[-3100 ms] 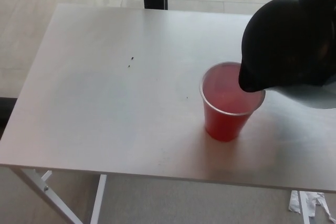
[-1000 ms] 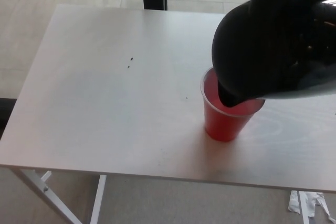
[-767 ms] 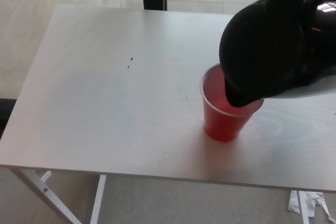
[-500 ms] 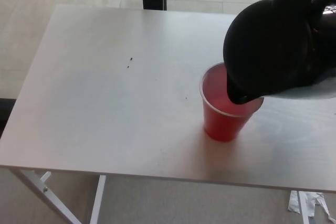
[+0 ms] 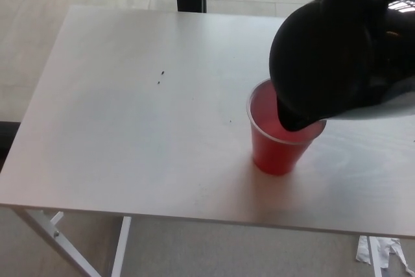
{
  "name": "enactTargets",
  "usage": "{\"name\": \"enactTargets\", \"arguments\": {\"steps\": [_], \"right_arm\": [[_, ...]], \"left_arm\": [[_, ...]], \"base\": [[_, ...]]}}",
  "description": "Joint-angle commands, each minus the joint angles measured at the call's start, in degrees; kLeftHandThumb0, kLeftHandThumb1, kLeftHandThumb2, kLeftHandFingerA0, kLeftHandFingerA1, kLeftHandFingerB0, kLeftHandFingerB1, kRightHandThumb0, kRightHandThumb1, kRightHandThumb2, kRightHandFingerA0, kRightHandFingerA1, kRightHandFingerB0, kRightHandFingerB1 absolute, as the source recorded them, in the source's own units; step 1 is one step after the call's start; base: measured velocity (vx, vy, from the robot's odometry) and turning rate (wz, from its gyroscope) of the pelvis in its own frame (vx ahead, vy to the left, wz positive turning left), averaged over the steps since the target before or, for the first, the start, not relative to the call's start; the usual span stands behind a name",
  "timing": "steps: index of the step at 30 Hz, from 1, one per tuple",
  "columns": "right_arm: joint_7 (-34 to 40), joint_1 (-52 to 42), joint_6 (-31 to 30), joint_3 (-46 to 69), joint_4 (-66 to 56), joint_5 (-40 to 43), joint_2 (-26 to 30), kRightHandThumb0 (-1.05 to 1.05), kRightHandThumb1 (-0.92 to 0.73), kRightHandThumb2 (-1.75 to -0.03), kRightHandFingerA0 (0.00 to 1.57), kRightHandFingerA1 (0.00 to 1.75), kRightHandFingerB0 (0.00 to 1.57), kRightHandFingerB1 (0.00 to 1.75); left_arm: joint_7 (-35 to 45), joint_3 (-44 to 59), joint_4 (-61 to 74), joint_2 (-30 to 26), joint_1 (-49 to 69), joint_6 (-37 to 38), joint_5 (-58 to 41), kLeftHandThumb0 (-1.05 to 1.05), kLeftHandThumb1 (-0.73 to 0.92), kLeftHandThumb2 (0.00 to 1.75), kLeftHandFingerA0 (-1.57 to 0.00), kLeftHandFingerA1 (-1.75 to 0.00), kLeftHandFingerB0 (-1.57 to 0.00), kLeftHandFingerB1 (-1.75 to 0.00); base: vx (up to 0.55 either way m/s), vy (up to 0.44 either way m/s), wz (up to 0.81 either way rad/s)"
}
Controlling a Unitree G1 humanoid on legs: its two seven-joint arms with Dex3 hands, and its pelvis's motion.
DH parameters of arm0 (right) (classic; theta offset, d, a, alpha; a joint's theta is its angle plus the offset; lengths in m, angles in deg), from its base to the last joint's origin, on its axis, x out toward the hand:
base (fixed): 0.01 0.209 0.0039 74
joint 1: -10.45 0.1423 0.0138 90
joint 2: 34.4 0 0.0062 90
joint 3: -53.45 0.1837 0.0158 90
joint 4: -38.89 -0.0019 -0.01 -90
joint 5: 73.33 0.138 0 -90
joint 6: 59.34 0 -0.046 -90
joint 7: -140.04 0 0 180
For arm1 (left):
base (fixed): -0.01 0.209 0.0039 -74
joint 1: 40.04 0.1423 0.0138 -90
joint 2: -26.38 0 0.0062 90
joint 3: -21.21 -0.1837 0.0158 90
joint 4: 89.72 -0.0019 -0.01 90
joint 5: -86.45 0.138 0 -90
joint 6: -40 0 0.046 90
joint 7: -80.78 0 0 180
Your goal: The robot uses its right hand to lift up a kettle kept on the middle of the desk by its handle and tilt it into a glass kept next to it to pour out water
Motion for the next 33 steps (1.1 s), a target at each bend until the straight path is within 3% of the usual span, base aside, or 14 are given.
{"name": "enactTargets", "arguments": {"steps": [1, 5, 7, 9, 10, 12, 13, 15, 17, 20, 26, 28, 30, 33], "right_arm": [[-1.7, 0.6, 0.3, -0.1, 0.7, -0.8, -0.3, -0.3, -0.63, -0.88, 0.91, 1.75, 0.62, 0.96], [-2.3, 1.2, -0.4, -0.6, 0.0, -2.0, -0.6, -0.3, -0.66, -0.85, 0.87, 1.74, 0.53, 0.72], [-2.1, 0.8, 0.9, -0.8, -0.7, -2.0, -0.7, -0.36, -0.54, -1.06, 1.16, 1.33, 0.83, 1.09], [-1.5, -0.2, 2.7, -0.9, -2.1, -2.1, -0.8, -0.31, -0.58, -0.77, 0.91, 1.75, 0.67, 1.6], [-1.3, -0.5, 2.5, -1.0, -2.8, -2.3, -1.2, -0.32, -0.59, -0.77, 0.9, 1.75, 0.69, 1.31], [-1.7, -0.4, 1.5, -1.7, -3.6, -3.0, -2.0, -0.33, -0.64, -0.74, 0.9, 1.75, 0.72, 1.41], [-1.5, -0.5, 1.4, -2.4, -4.0, -3.5, -2.5, -0.43, -0.55, -0.99, 1.19, 1.36, 0.78, 1.04], [-1.8, -0.5, 1.3, -3.1, -4.3, -3.9, -3.1, -0.33, -0.73, -0.69, 0.88, 1.73, 0.71, 1.07], [-2.3, -0.5, 0.5, -4.5, -4.5, -5.2, -4.0, -0.28, -0.63, -0.86, 1.11, 1.73, 0.74, 0.99], [-2.7, -0.8, -0.1, -5.2, -4.5, -6.1, -5.1, -0.28, -0.62, -0.87, 0.92, 1.75, 0.71, 1.35], [-1.8, -2.6, 2.9, -5.1, -4.2, -6.1, -6.0, -0.34, -0.66, -0.76, 0.9, 1.75, 0.7, 1.16], [-1.4, -3.3, 3.9, -5.3, -4.2, -6.6, -5.9, -0.42, -0.53, -1.01, 1.17, 1.34, 0.82, 1.06], [-0.8, -4.1, 4.4, -5.3, -4.4, -7.1, -6.2, -0.27, -0.65, -0.81, 1.08, 1.73, 0.67, 1.29], [-0.8, -4.4, 4.5, -5.0, -4.2, -7.7, -6.6, -0.29, -0.61, -0.83, 0.89, 1.75, 0.69, 1.36]], "left_arm": [[0.3, 0.3, 0.0, -0.4, -0.2, -0.9, 0.1, -0.68, 0.87, 0.66, -0.69, -0.55, -0.48, -0.53], [-0.2, 0.2, 0.1, -0.2, -0.4, -0.7, 0.2, -0.72, 0.86, 0.65, -0.69, -0.57, -0.49, -0.55], [-0.2, 0.0, 0.4, -0.2, -0.4, -0.8, 0.5, -0.71, 0.87, 0.66, -0.67, -0.57, -0.49, -0.55], [-0.4, -0.1, 0.0, 0.0, -0.7, -1.2, 0.5, -0.7, 0.87, 0.65, -0.69, -0.57, -0.49, -0.53], [-0.5, -0.1, -0.2, 0.1, -0.9, -1.1, 0.5, -0.7, 0.86, 0.65, -0.69, -0.58, -0.51, -0.54], [-0.3, 0.0, -0.7, 0.2, -1.0, -0.8, 0.4, -0.69, 0.86, 0.65, -0.69, -0.58, -0.5, -0.56], [-0.2, 0.0, -0.7, 0.2, -0.9, -0.6, 0.3, -0.7, 0.87, 0.65, -0.69, -0.58, -0.49, -0.55], [0.2, 0.2, -0.3, 0.3, -0.6, -0.4, 0.0, -0.71, 0.86, 0.65, -0.68, -0.59, -0.49, -0.56], [-0.2, -0.1, -0.1, 0.3, -1.0, -0.8, 0.3, -0.7, 0.87, 0.65, -0.68, -0.57, -0.49, -0.55], [-0.1, -0.6, 0.2, 0.2, -1.0, -0.6, 0.8, -0.7, 0.88, 0.66, -0.68, -0.58, -0.5, -0.55], [0.2, -0.3, 0.7, 0.3, -0.6, -0.1, 0.3, -0.71, 0.88, 0.66, -0.67, -0.58, -0.5, -0.56], [0.1, -0.5, 0.8, 0.2, -0.7, -0.5, 0.5, -0.69, 0.89, 0.66, -0.67, -0.58, -0.49, -0.55], [0.1, -0.2, 1.0, 0.4, -0.6, -1.0, 0.2, -0.69, 0.88, 0.66, -0.67, -0.56, -0.48, -0.54], [0.4, -0.1, 1.8, 0.6, 0.1, -0.8, 0.0, -0.69, 0.88, 0.66, -0.66, -0.56, -0.47, -0.54]], "base": [[0.0, 0.0, 0.0], [0.0, 0.0, 0.0], [0.0, 0.0, 0.0], [0.0, 0.0, 0.0], [0.0, 0.0, 0.0], [0.0, 0.0, 0.0], [0.0, 0.0, 0.0], [0.0, 0.0, 0.0], [0.0, 0.0, 0.0], [0.0, 0.0, 0.0], [0.0, 0.0, 0.0], [0.0, 0.0, 0.0], [0.0, 0.0, 0.0], [0.0, 0.0, 0.0]]}}
